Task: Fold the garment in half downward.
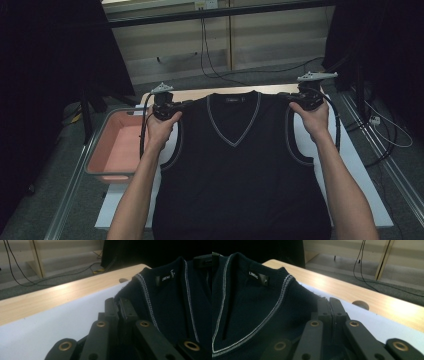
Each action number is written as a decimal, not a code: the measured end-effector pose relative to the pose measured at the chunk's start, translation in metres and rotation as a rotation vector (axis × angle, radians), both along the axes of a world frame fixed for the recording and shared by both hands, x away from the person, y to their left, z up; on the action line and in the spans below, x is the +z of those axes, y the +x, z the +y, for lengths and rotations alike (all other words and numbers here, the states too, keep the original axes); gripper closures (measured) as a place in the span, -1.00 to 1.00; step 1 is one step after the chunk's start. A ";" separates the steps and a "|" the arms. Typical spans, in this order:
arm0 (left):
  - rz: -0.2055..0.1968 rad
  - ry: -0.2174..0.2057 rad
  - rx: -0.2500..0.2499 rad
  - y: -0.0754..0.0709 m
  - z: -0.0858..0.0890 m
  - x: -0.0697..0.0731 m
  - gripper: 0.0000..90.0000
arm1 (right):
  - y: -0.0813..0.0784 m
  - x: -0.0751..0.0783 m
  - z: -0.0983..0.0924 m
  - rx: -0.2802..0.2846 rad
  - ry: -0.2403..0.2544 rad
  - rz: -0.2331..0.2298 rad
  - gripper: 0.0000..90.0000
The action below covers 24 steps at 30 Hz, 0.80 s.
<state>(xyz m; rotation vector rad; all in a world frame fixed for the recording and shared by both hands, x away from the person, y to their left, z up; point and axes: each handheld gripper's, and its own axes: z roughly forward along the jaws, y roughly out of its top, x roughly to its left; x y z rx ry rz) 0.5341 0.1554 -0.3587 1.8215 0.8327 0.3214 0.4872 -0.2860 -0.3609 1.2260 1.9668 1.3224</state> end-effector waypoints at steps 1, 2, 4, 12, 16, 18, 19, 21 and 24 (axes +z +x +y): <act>-0.003 -0.004 0.001 0.000 0.001 0.002 0.91 | 0.000 0.002 0.000 0.001 0.001 -0.006 0.96; -0.010 -0.003 0.002 0.001 0.001 0.005 0.91 | 0.000 0.004 0.000 0.001 0.003 -0.010 0.96; -0.019 -0.006 0.001 0.001 0.002 0.009 0.91 | 0.000 0.009 -0.001 0.001 0.002 -0.019 0.96; -0.048 -0.015 0.002 0.003 0.002 0.024 0.92 | 0.001 0.028 -0.001 -0.004 -0.001 -0.055 0.96; -0.056 -0.029 0.007 0.004 0.003 0.031 0.92 | 0.001 0.038 -0.001 0.000 -0.009 -0.069 0.96; -0.057 -0.035 0.008 0.006 0.004 0.033 0.92 | 0.001 0.043 -0.001 -0.002 -0.011 -0.077 0.96; -0.060 -0.030 0.010 0.006 0.005 0.035 0.92 | 0.002 0.045 0.000 -0.003 -0.011 -0.083 0.96; -0.067 -0.036 0.009 0.008 0.005 0.040 0.92 | 0.001 0.049 -0.001 -0.003 -0.009 -0.090 0.96; -0.077 -0.039 0.008 0.009 0.005 0.048 0.92 | 0.002 0.054 -0.001 -0.003 -0.008 -0.099 0.96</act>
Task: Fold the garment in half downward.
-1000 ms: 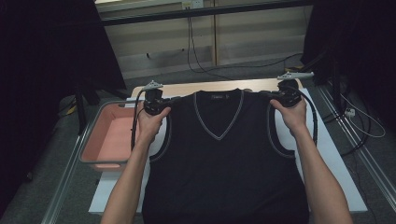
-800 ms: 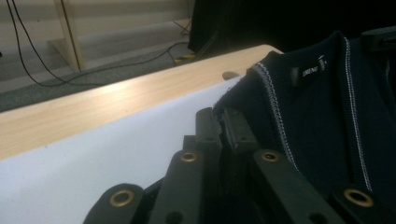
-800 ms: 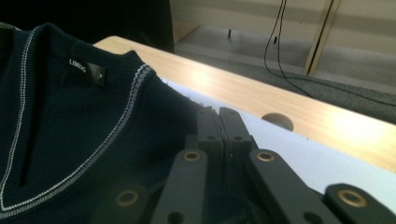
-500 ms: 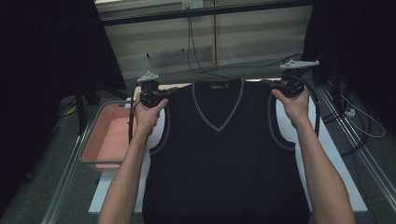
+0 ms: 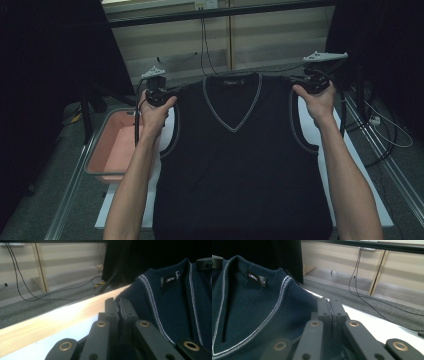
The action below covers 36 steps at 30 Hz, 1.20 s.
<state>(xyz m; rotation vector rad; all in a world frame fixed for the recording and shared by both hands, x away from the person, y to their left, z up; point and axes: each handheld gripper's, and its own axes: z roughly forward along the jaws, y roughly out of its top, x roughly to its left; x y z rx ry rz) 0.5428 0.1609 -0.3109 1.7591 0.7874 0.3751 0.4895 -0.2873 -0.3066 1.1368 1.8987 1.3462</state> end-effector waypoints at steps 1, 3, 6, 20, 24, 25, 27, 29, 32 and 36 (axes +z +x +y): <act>-0.005 -0.005 -0.002 0.000 0.000 0.002 0.92 | 0.001 0.002 0.000 -0.002 -0.003 -0.001 0.96; -0.012 -0.004 -0.001 0.001 0.000 0.008 0.92 | 0.002 0.006 -0.001 -0.004 0.000 -0.006 0.96; -0.028 -0.017 0.000 0.001 0.000 0.016 0.92 | 0.003 0.015 -0.001 -0.009 -0.007 -0.018 0.96; -0.057 -0.036 -0.008 0.000 0.007 0.038 0.92 | 0.002 0.045 0.003 -0.021 0.000 -0.071 0.96; -0.057 -0.027 -0.017 -0.005 0.006 0.034 0.92 | -0.002 0.037 0.002 -0.014 0.005 -0.065 0.96; -0.057 -0.025 -0.018 -0.006 0.006 0.033 0.92 | -0.004 0.035 0.001 -0.014 0.010 -0.064 0.96; -0.061 -0.026 -0.023 -0.009 0.005 0.032 0.92 | -0.007 0.032 -0.001 -0.011 0.017 -0.063 0.96; -0.057 -0.029 -0.029 -0.012 0.005 0.030 0.92 | -0.010 0.030 -0.002 -0.006 0.016 -0.063 0.96; -0.059 -0.025 -0.036 -0.019 0.005 0.028 0.92 | -0.018 0.028 -0.003 -0.001 0.011 -0.065 0.96; -0.064 -0.031 -0.053 -0.031 0.007 0.025 0.92 | -0.030 0.025 -0.004 0.007 0.010 -0.071 0.96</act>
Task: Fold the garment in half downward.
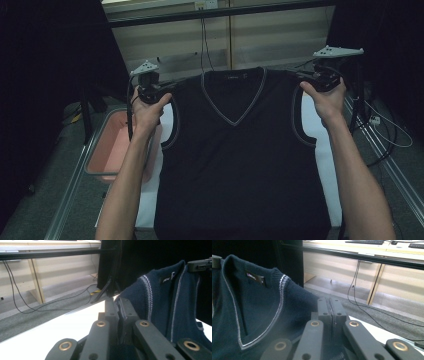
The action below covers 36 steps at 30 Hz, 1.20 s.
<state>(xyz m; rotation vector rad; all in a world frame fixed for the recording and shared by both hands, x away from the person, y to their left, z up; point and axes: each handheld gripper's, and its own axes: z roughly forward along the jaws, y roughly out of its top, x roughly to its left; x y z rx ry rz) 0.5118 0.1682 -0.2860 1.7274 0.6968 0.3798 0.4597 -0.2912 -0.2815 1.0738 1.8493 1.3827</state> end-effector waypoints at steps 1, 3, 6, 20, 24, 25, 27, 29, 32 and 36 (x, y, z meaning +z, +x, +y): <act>-0.005 0.001 0.000 -0.002 0.000 0.000 0.92 | -0.004 -0.001 0.000 0.001 -0.003 0.000 0.96; -0.010 0.010 -0.011 -0.009 0.000 -0.001 0.92 | -0.009 -0.001 0.000 0.002 -0.008 -0.003 0.96; -0.013 0.012 -0.014 -0.017 0.002 -0.001 0.92 | -0.019 -0.001 0.000 0.011 -0.008 -0.011 0.96; -0.044 0.021 -0.045 -0.061 0.014 -0.007 0.92 | -0.065 -0.001 0.005 0.056 -0.012 -0.056 0.96; -0.055 0.019 -0.059 -0.077 0.016 -0.010 0.91 | -0.079 -0.004 0.004 0.069 -0.009 -0.068 0.96; -0.056 0.023 -0.059 -0.079 0.017 -0.010 0.91 | -0.084 -0.005 0.004 0.072 -0.011 -0.071 0.96; -0.061 0.022 -0.070 -0.086 0.018 -0.009 0.91 | -0.092 -0.005 0.005 0.081 -0.012 -0.079 0.96; -0.069 0.027 -0.072 -0.094 0.019 -0.007 0.91 | -0.100 -0.004 0.004 0.088 -0.013 -0.087 0.96; -0.078 0.031 -0.070 -0.104 0.019 -0.008 0.91 | -0.110 -0.005 0.004 0.093 -0.018 -0.093 0.96; -0.082 0.037 -0.085 -0.117 0.023 -0.011 0.91 | -0.125 -0.007 0.005 0.102 -0.034 -0.093 0.96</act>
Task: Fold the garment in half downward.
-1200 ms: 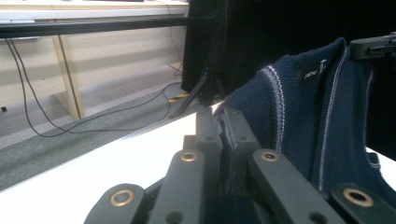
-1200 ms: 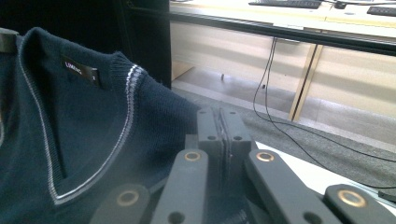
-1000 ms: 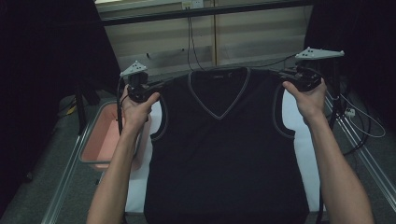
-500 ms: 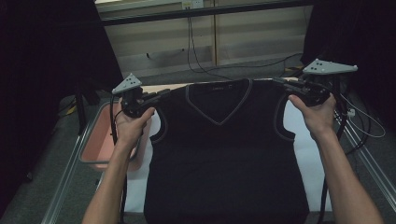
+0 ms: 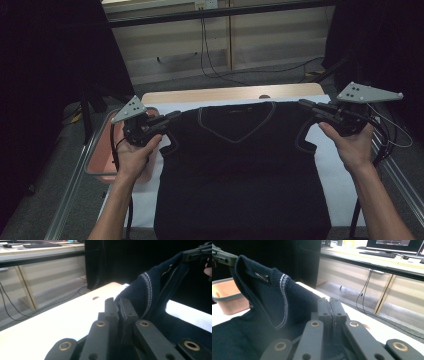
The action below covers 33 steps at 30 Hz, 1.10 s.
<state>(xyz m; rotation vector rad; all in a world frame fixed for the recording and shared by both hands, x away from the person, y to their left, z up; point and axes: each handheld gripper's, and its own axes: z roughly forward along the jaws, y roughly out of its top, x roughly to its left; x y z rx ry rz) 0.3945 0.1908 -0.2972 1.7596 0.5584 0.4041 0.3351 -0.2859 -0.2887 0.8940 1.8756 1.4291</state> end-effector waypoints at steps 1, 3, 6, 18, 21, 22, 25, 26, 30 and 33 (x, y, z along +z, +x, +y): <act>0.001 0.000 -0.013 -0.002 0.001 -0.001 0.91 | -0.003 -0.001 0.000 0.004 0.000 -0.004 0.96; 0.006 0.011 -0.016 -0.007 0.003 -0.003 0.91 | -0.011 -0.004 0.001 0.015 -0.001 -0.004 0.96; 0.017 0.027 -0.028 -0.016 0.006 -0.007 0.91 | -0.020 -0.009 0.002 0.032 -0.003 -0.001 0.96; 0.066 0.093 -0.068 -0.048 0.010 -0.036 0.91 | -0.051 -0.033 0.001 0.061 -0.017 0.046 0.96; 0.080 0.116 -0.070 -0.053 0.010 -0.042 0.90 | -0.057 -0.041 0.004 0.062 -0.034 0.070 0.96; 0.085 0.120 -0.075 -0.055 0.010 -0.046 0.90 | -0.060 -0.044 0.004 0.063 -0.041 0.076 0.96; 0.100 0.139 -0.084 -0.061 0.011 -0.052 0.90 | -0.068 -0.051 0.005 0.066 -0.050 0.098 0.96; 0.106 0.145 -0.084 -0.063 0.011 -0.055 0.90 | -0.069 -0.053 0.006 0.068 -0.052 0.102 0.96; 0.125 0.163 -0.092 -0.068 0.011 -0.066 0.90 | -0.075 -0.068 0.008 0.071 -0.063 0.135 0.96; 0.112 0.142 -0.101 -0.076 0.012 -0.079 0.90 | -0.078 -0.077 0.007 0.074 -0.058 0.156 0.96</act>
